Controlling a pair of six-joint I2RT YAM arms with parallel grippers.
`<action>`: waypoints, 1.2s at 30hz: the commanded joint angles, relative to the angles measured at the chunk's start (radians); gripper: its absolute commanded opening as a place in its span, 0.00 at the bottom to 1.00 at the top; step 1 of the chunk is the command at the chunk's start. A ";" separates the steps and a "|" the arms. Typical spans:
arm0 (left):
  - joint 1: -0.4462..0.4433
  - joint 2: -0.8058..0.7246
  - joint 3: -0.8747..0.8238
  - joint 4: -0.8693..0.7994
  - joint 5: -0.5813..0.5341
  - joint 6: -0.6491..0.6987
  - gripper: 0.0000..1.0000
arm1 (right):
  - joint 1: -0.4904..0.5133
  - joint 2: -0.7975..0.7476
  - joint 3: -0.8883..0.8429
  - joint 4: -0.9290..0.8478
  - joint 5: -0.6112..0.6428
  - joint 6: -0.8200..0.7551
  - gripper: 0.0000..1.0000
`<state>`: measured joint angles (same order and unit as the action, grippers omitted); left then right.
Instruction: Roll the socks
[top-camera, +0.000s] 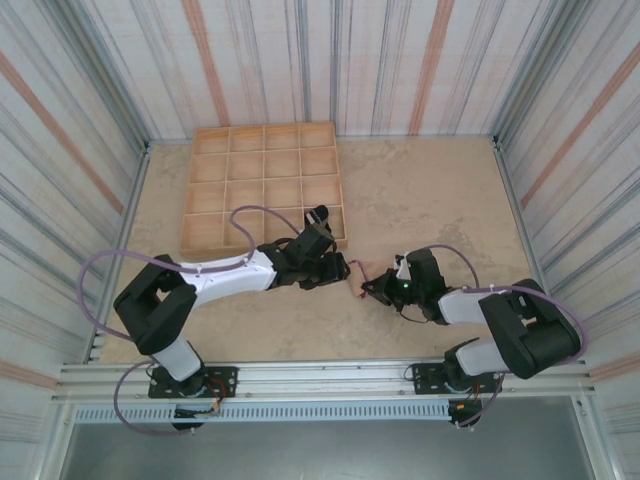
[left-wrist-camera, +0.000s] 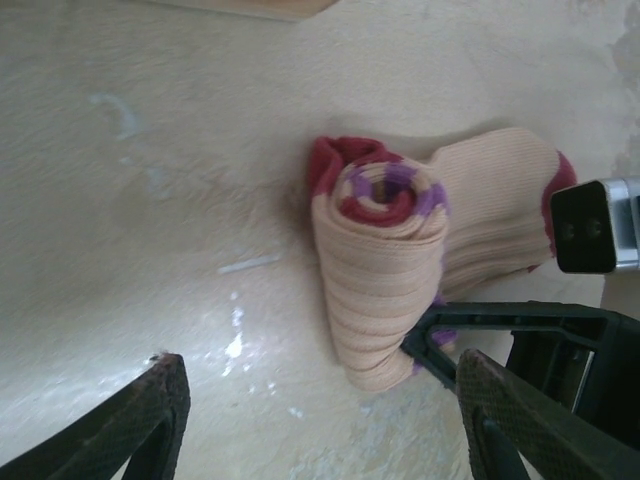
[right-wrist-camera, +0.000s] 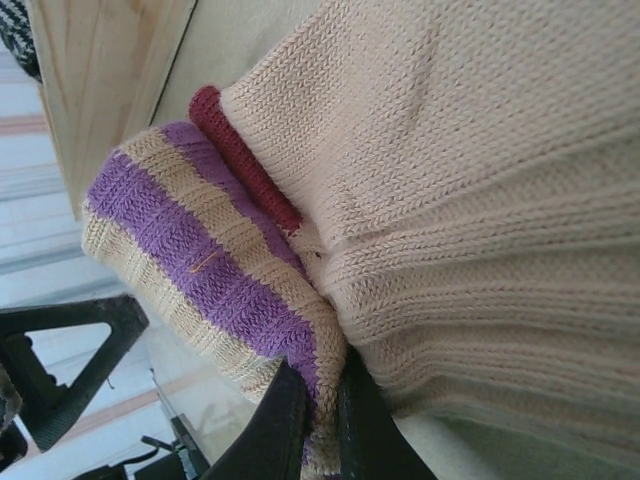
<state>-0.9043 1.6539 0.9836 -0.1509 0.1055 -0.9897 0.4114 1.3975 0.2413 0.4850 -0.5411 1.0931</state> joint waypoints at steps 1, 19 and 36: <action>-0.007 0.041 0.018 0.074 0.022 0.054 0.67 | -0.021 0.077 -0.042 -0.282 0.113 0.033 0.00; -0.007 0.226 0.049 0.201 0.042 -0.030 0.46 | -0.028 0.115 -0.018 -0.264 0.087 0.001 0.00; 0.021 0.299 0.060 0.177 0.019 -0.086 0.14 | -0.045 0.112 -0.017 -0.238 0.054 -0.035 0.00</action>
<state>-0.8982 1.8977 1.0435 0.1055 0.1646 -1.0683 0.3767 1.4555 0.2790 0.4828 -0.5812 1.0920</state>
